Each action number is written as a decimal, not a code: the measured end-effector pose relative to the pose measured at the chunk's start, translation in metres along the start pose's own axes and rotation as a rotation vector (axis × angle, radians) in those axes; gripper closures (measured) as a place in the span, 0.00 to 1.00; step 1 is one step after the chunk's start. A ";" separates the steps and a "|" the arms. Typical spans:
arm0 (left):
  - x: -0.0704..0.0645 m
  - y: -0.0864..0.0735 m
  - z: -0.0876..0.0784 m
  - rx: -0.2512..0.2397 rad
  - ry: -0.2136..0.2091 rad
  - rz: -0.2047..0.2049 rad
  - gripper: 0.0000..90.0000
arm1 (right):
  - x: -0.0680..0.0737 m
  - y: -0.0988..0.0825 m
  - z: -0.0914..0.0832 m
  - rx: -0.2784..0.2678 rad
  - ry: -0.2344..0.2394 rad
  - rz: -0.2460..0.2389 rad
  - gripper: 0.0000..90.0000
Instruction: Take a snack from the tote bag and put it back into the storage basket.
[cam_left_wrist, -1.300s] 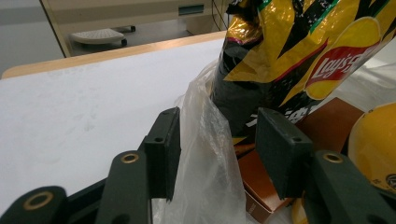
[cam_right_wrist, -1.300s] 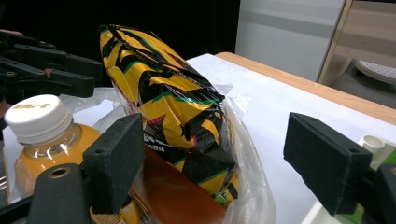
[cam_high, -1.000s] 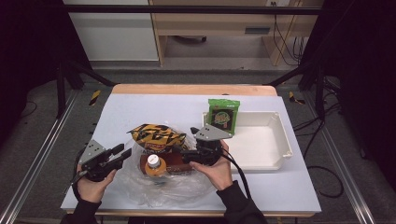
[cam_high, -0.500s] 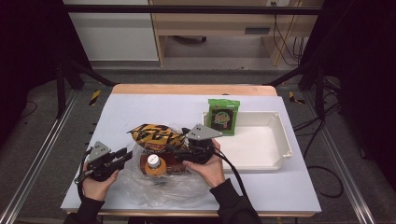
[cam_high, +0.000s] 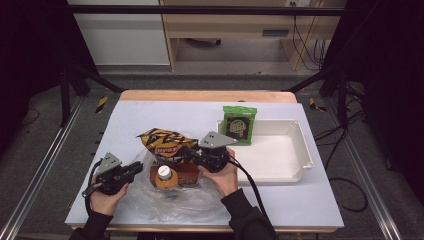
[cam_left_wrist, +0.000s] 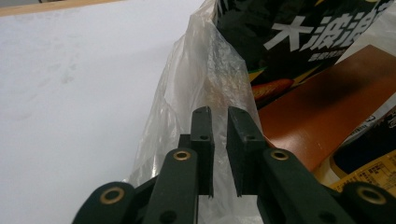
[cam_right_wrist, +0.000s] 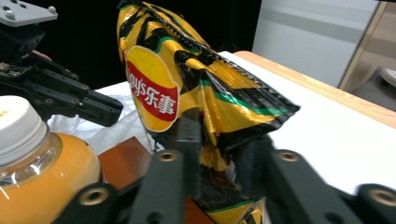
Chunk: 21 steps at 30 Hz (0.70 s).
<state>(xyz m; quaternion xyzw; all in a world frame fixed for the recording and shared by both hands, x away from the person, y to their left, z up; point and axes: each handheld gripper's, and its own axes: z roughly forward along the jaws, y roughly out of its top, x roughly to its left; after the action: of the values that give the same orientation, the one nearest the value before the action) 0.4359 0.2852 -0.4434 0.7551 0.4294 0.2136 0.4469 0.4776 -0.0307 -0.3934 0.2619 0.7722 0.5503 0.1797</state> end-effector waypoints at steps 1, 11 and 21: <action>0.000 0.000 0.000 -0.002 -0.003 0.000 0.92 | 0.000 0.000 0.000 0.000 -0.001 -0.005 0.90; -0.004 0.005 -0.007 -0.062 -0.006 -0.014 0.84 | 0.000 0.001 -0.002 -0.014 0.010 -0.017 0.98; -0.012 0.002 0.004 -0.004 0.007 0.022 0.85 | -0.001 0.005 -0.010 -0.056 0.012 -0.017 0.98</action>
<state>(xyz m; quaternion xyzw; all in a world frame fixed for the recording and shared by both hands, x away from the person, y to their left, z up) 0.4336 0.2725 -0.4428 0.7582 0.4222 0.2218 0.4445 0.4738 -0.0371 -0.3852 0.2471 0.7597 0.5716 0.1871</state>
